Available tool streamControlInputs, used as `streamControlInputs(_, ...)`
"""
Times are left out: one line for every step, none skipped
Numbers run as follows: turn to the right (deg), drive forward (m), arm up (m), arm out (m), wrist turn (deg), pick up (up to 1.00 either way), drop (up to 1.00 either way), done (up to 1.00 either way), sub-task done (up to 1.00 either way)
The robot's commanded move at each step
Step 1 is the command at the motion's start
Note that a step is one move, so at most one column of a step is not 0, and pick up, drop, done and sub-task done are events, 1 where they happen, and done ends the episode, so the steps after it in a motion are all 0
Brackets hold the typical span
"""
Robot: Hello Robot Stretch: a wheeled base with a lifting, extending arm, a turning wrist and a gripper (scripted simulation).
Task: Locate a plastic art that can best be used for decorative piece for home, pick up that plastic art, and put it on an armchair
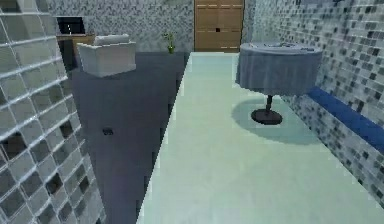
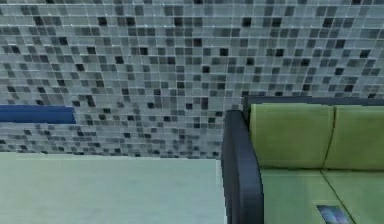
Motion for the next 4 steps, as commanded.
streamControlInputs(3.0,0.00,0.00,0.00,0.0,0.00,0.00,0.00,0.00)
streamControlInputs(45.0,0.00,0.00,0.00,0.0,0.00,0.00,0.00,0.00)
streamControlInputs(9.0,0.00,0.00,0.00,0.0,0.00,0.00,0.00,0.00)
streamControlInputs(0.0,0.15,0.00,0.00,0.0,0.00,0.00,0.00,0.00)
